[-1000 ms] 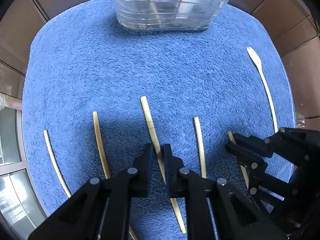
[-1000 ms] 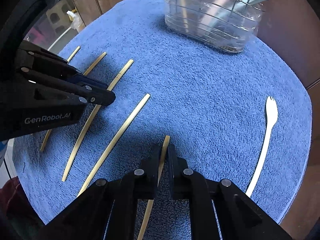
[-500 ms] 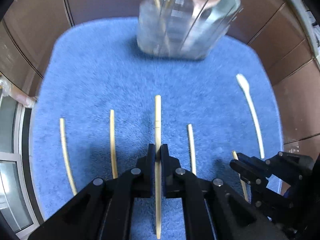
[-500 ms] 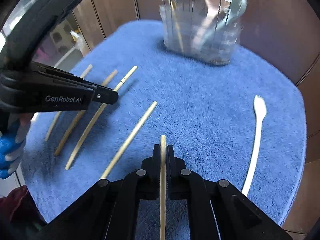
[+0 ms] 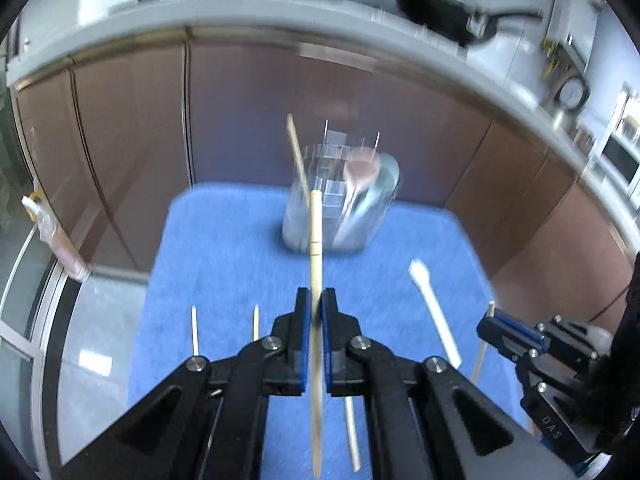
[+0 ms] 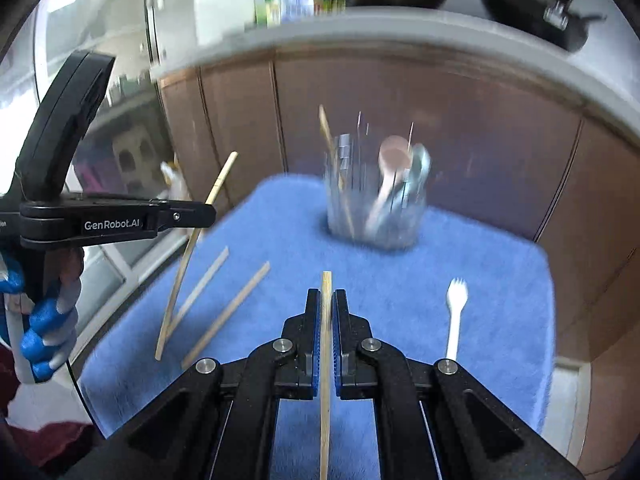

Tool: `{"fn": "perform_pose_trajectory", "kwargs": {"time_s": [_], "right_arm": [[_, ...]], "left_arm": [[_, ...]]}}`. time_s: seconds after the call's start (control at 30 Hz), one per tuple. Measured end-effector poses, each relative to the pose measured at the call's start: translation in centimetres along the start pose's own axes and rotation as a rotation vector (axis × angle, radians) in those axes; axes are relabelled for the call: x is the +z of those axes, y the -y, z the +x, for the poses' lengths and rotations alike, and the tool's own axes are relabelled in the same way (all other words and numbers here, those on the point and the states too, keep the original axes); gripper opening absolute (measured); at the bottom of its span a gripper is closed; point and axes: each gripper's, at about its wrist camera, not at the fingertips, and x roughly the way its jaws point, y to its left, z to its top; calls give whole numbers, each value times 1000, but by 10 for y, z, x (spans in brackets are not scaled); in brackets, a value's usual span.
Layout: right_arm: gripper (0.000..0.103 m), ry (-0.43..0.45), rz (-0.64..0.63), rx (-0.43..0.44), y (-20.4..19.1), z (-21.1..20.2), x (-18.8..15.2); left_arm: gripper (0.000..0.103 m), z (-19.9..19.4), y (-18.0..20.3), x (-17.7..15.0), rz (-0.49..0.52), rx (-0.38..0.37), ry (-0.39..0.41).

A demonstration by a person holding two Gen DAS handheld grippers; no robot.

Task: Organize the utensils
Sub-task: 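Carry both chopsticks up and lower them into the clear holder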

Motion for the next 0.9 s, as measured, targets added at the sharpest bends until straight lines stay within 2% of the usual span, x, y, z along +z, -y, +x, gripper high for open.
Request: {"fn": "perform_pose_trajectory", "kwargs": {"time_s": [0.23, 0.5, 0.67, 0.8, 0.9], "right_arm": [[5, 191, 23, -10, 5, -30, 56], [5, 418, 66, 10, 28, -35, 123], [5, 534, 95, 5, 44, -21, 149], [5, 592, 101, 2, 56, 4, 164], [5, 606, 109, -4, 65, 25, 168]], "left_arm": [[5, -35, 1, 54, -28, -49, 184], [5, -34, 5, 119, -74, -86, 377], [5, -12, 6, 151, -92, -63, 485], [5, 20, 3, 168, -102, -48, 530], [5, 49, -1, 175, -107, -36, 527]]}}
